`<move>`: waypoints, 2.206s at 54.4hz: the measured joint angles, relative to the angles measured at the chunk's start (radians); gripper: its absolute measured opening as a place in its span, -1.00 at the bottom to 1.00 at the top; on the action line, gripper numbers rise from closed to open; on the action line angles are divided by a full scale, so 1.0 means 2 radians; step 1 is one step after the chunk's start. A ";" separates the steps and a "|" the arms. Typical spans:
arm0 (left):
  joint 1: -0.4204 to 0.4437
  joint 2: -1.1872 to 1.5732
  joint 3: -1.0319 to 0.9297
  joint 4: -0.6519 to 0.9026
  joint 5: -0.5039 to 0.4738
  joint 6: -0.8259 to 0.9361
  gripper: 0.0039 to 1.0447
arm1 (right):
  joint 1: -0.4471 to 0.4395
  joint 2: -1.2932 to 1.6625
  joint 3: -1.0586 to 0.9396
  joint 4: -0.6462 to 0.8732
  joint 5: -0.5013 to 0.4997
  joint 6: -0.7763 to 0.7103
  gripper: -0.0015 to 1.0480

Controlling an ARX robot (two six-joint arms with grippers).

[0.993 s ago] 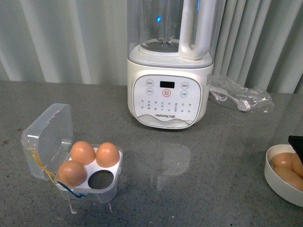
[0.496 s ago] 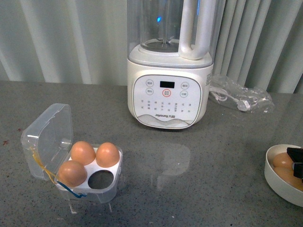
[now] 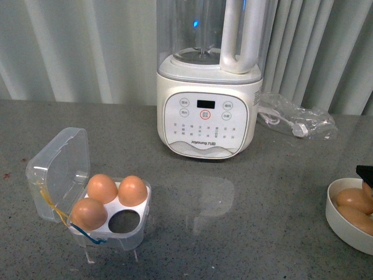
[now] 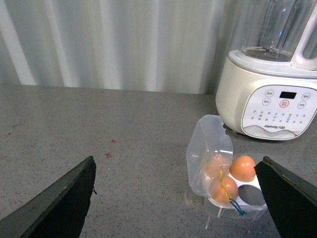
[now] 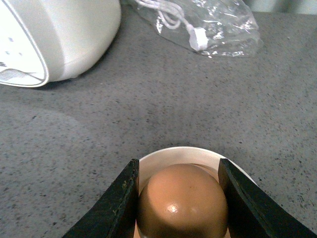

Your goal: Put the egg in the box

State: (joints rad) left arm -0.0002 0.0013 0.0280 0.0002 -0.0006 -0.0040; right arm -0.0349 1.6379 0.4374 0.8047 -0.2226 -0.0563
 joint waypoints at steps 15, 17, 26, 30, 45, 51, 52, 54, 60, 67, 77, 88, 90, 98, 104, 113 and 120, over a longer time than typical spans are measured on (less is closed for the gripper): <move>0.000 0.000 0.000 0.000 0.000 0.000 0.87 | 0.027 -0.056 0.013 -0.076 -0.126 -0.008 -0.22; 0.000 0.000 0.000 0.000 0.000 0.000 0.87 | 0.032 -0.056 0.015 -0.076 -0.128 -0.008 -0.22; 0.000 0.000 0.000 0.000 0.000 0.000 0.87 | 0.067 -0.038 0.038 -0.073 -0.125 -0.008 -0.22; 0.000 0.000 0.000 0.000 0.000 0.000 0.87 | 0.084 -0.028 0.045 -0.072 -0.118 -0.007 -0.22; 0.000 0.000 0.000 0.000 0.000 0.000 0.87 | 0.159 0.021 0.079 -0.061 -0.098 0.031 -0.22; 0.000 0.000 0.000 0.000 0.000 0.000 0.87 | 0.181 0.043 0.092 -0.054 -0.095 0.043 -0.22; 0.000 0.000 0.000 0.000 0.000 0.000 0.87 | 0.186 0.047 0.094 -0.052 -0.095 0.045 -0.22; 0.000 0.000 0.000 0.000 0.000 0.000 0.87 | 0.193 0.054 0.099 -0.049 -0.094 0.048 -0.22; 0.000 0.000 0.000 0.000 0.000 0.000 0.87 | 0.224 0.081 0.119 -0.040 -0.093 0.067 -0.22; 0.000 0.000 0.000 0.000 0.000 0.000 0.87 | 0.249 0.104 0.141 -0.039 -0.092 0.087 -0.22; 0.000 0.000 0.000 0.000 0.000 0.000 0.87 | 0.277 0.130 0.167 -0.037 -0.088 0.107 -0.22; 0.000 0.000 0.000 0.000 0.000 0.000 0.87 | 0.305 0.157 0.191 -0.032 -0.081 0.121 -0.22; 0.000 0.000 0.000 0.000 0.000 0.000 0.87 | 0.310 0.163 0.194 -0.028 -0.081 0.126 -0.22; 0.000 0.000 0.000 0.000 0.000 0.000 0.87 | 0.324 0.183 0.206 -0.023 -0.071 0.136 -0.22; 0.000 0.000 0.000 0.000 0.000 0.000 0.87 | 0.331 0.198 0.216 -0.016 -0.059 0.145 -0.22; 0.000 0.000 0.000 0.000 0.000 0.000 0.87 | 0.337 0.217 0.230 -0.011 -0.044 0.155 -0.22; 0.000 0.000 0.000 0.000 0.000 0.000 0.87 | 0.339 0.233 0.244 -0.010 -0.023 0.154 -0.22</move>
State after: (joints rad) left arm -0.0002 0.0013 0.0280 0.0002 -0.0010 -0.0040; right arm 0.6434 2.1044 0.9245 0.7856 -0.2676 0.2512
